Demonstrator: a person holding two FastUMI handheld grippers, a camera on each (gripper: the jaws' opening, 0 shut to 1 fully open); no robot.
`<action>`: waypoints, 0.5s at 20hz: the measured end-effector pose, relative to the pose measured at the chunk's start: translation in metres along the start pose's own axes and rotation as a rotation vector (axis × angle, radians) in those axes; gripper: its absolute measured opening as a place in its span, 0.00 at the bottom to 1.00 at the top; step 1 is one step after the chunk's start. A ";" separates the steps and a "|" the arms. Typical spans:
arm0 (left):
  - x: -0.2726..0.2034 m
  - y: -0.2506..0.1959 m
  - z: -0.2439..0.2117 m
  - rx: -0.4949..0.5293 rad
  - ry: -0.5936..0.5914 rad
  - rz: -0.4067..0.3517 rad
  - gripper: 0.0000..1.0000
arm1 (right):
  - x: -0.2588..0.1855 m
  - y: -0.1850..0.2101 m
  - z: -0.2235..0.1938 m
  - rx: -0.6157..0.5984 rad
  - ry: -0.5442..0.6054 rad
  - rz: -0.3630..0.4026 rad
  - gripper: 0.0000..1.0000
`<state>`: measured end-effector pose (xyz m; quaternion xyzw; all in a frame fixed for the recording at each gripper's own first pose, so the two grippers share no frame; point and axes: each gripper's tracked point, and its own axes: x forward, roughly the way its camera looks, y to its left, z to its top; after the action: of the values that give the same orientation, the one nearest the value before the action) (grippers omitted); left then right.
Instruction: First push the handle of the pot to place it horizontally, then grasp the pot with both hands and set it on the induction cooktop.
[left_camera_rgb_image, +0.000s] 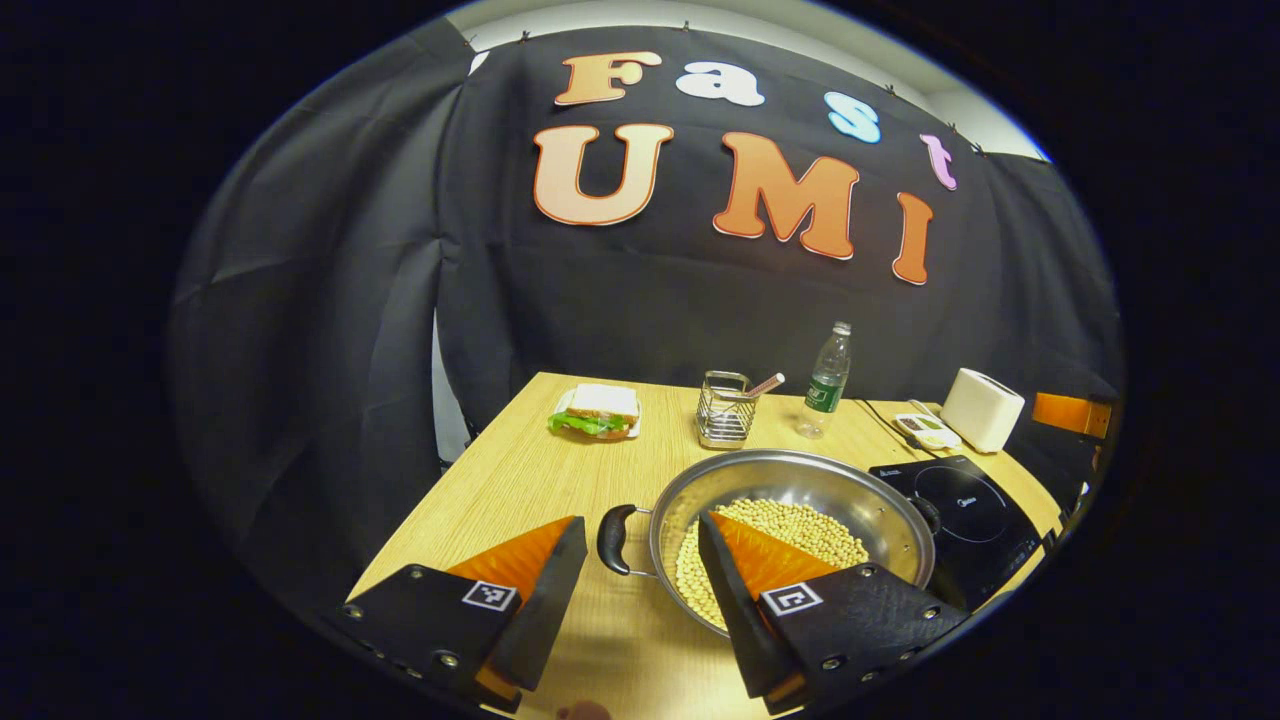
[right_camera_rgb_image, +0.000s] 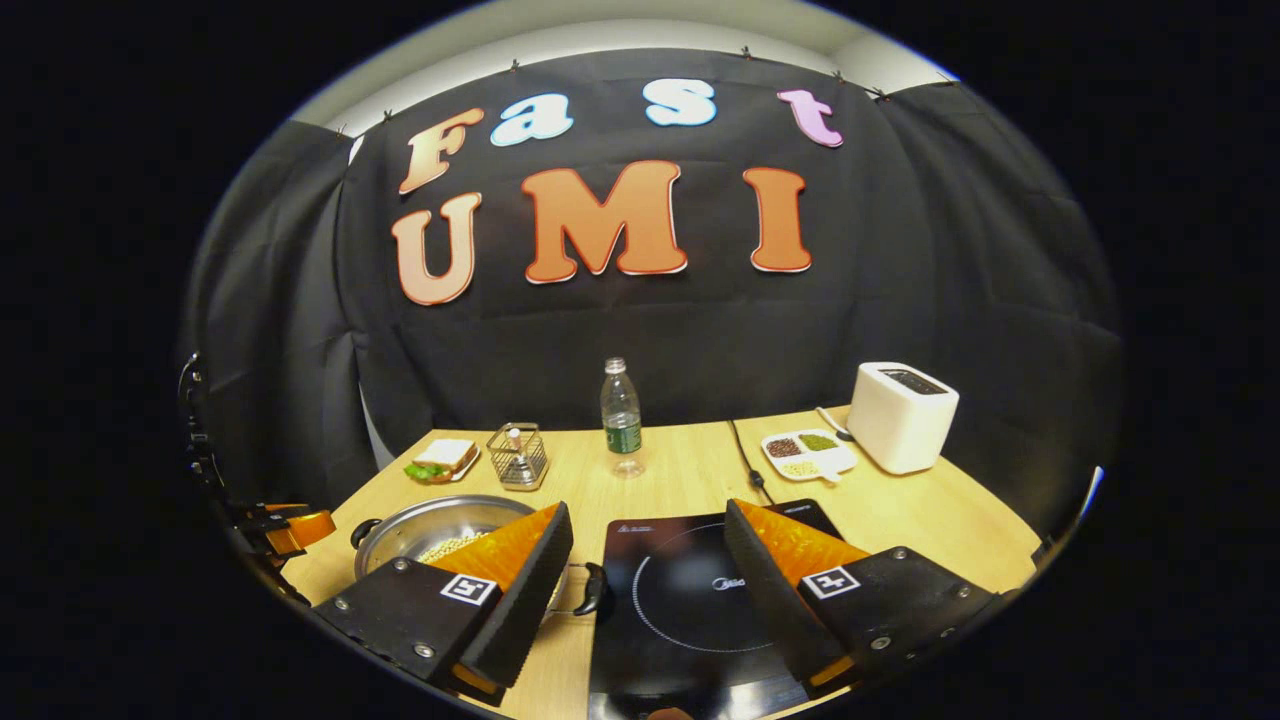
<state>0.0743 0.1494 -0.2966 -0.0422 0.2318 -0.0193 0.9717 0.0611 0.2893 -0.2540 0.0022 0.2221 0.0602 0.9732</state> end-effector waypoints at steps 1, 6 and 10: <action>0.006 -0.001 0.002 0.009 -0.008 -0.017 0.74 | 0.007 0.008 -0.008 0.001 0.022 0.006 0.95; 0.028 0.002 -0.013 0.062 0.023 -0.048 0.74 | 0.044 0.022 -0.048 -0.030 0.116 -0.043 0.96; 0.042 0.007 -0.031 0.077 0.078 -0.061 0.74 | 0.063 0.028 -0.076 -0.018 0.195 -0.066 0.96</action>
<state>0.0982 0.1521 -0.3441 -0.0112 0.2673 -0.0597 0.9617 0.0813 0.3228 -0.3493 -0.0196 0.3153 0.0302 0.9483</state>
